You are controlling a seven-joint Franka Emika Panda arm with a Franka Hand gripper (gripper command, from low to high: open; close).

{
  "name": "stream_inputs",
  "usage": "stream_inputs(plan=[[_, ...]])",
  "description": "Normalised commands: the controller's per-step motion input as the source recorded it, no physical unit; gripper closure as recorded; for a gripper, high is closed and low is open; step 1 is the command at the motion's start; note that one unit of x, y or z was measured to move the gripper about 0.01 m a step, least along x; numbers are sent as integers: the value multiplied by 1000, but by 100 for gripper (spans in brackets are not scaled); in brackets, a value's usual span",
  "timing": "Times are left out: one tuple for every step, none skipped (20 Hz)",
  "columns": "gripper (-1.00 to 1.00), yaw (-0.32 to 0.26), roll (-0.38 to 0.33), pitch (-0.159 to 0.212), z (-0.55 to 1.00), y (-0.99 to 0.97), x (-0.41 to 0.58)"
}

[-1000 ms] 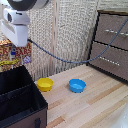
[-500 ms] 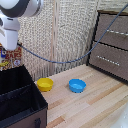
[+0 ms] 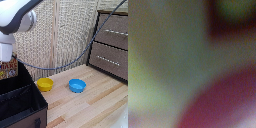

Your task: Kindly direct your grabber toward the cereal bar. Delicately grip the cereal bar using your grabber. Transport the clutched cereal bar to the rear part of the organizer. Set the cereal bar down and place it in the rear section of the organizer.

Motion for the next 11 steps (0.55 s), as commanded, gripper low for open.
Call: stream_inputs(plan=[[-100,0,-52,0,206,0,294],[-100,-19,-5,0,171,-77,246],[-100,-16,0,5,146,-66,289],[-100,0,0,18,143,-114,263],[-100,18,-13,0,131,-3,286],[-100,29,-8,1,117,-43,257],[-100,39,0,0,71,-103,211],[-100,29,0,0,20,-51,214],[-100,27,0,0,0,-37,217],[-100,22,0,10,0,-6,229],[-100,16,0,18,0,0,246]])
